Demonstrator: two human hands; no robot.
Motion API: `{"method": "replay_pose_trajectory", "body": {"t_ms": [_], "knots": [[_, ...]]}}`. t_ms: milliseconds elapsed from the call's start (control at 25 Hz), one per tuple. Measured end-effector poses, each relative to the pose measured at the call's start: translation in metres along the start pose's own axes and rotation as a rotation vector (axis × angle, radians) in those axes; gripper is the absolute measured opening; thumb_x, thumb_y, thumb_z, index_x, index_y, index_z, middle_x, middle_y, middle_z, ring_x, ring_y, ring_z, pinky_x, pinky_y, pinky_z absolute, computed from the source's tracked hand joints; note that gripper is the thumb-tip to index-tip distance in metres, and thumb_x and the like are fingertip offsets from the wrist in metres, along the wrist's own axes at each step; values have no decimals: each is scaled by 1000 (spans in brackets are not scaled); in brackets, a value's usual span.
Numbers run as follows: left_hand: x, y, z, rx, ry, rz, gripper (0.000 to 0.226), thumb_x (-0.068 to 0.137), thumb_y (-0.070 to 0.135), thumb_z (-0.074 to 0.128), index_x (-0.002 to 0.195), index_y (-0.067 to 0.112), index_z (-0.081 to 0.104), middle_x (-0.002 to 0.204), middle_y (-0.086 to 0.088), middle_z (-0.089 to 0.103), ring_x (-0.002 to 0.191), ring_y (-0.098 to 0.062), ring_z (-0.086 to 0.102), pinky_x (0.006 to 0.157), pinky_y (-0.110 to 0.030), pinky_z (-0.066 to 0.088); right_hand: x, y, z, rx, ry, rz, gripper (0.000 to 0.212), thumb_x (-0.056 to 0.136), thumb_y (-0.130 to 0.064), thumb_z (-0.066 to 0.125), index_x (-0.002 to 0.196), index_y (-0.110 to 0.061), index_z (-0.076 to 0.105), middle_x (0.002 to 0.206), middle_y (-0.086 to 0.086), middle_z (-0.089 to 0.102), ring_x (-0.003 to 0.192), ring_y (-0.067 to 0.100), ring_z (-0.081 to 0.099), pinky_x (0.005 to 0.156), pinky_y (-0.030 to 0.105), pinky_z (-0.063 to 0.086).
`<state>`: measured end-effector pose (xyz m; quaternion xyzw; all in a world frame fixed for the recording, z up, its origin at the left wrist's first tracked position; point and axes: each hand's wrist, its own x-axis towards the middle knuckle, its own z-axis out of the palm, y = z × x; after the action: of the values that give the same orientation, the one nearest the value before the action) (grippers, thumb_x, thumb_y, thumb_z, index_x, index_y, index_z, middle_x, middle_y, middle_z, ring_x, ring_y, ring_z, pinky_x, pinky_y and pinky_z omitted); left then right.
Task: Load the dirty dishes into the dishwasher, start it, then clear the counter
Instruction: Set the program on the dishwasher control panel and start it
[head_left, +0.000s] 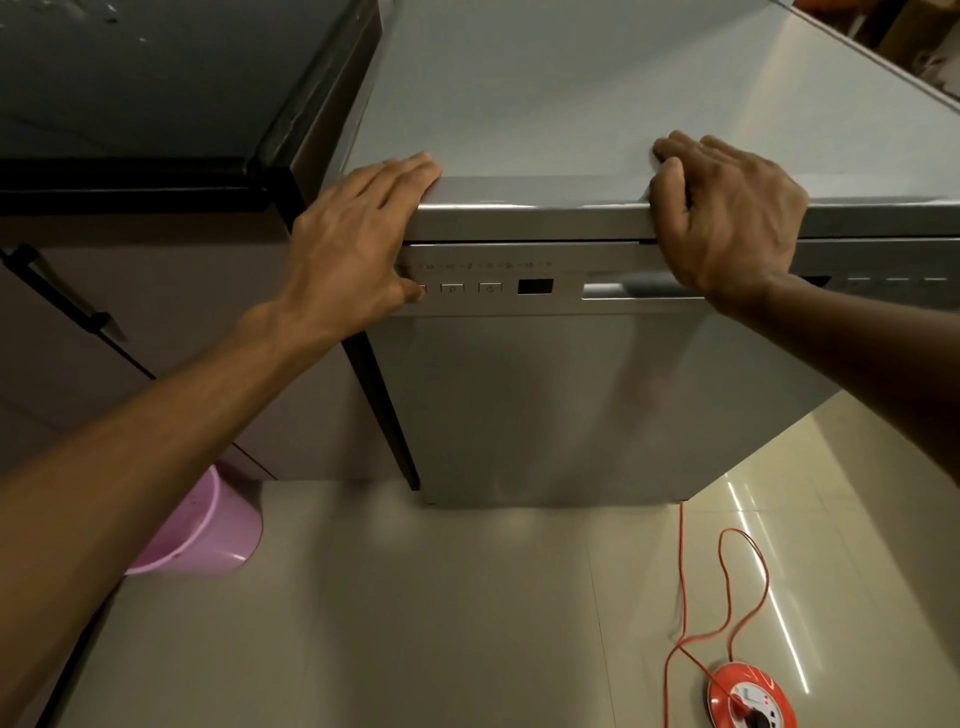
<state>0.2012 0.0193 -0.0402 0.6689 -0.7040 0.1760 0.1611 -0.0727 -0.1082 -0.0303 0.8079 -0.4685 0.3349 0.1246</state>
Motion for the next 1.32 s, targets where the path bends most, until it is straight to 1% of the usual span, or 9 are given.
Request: {"method": "replay_pose_trajectory", "body": {"t_ms": [120,240,320,400,520,600,800,1000,1320], "knots": [[-1,1,1,-42,45,-29,106,56,30,92,147,15,38,149,-5,44,136,-25,41,110,-39,28,1,2,2,4,15,-19,39,99,-30,26,102,-17,63,93,2,65,84,18,55,71,26,27],[-3,0,1,-39,35,-23,107,56,30,92,147,15,37,149,-5,44,136,-25,40,110,-41,29,1,2,3,-4,24,-22,39,99,-30,26,103,-18,63,94,2,66,87,20,57,70,26,27],[-2,-1,1,-34,21,-12,107,58,32,91,147,16,35,150,-4,42,137,-25,38,110,-42,29,0,2,3,-14,35,-16,36,98,-30,26,95,-19,60,88,0,63,81,17,53,69,27,26],[-1,-2,2,-48,22,-13,101,64,37,87,148,17,33,151,-3,40,138,-24,37,110,-43,29,0,0,3,-21,31,-4,30,98,-29,25,85,-21,52,79,-4,52,74,13,44,68,26,24],[1,-3,5,-75,48,-39,85,79,54,70,148,19,34,152,-2,39,138,-23,36,110,-43,29,0,-1,3,-19,19,1,27,98,-30,24,80,-24,43,76,-6,47,72,13,43,68,27,24],[1,-2,7,-87,64,-57,80,84,58,62,148,19,35,152,-2,40,139,-22,36,111,-42,27,0,0,3,-21,21,6,27,98,-30,24,80,-24,43,76,-6,47,72,12,43,68,27,23],[1,0,8,-117,98,-75,75,87,59,58,147,19,38,151,-1,42,139,-21,37,111,-40,27,1,0,4,-18,25,4,28,98,-31,24,78,-23,43,75,-5,47,71,13,44,68,27,24],[1,0,11,-124,122,-85,74,88,65,50,146,19,40,149,-1,44,137,-21,40,111,-40,29,0,1,5,-17,37,12,30,97,-31,24,78,-22,45,74,-4,47,70,13,43,68,26,23],[2,-1,14,-105,120,-72,75,89,65,48,146,18,39,149,-3,44,137,-22,39,111,-40,27,-1,0,5,-15,47,27,29,97,-30,26,76,-20,44,72,-4,45,68,13,40,68,26,21]]}}
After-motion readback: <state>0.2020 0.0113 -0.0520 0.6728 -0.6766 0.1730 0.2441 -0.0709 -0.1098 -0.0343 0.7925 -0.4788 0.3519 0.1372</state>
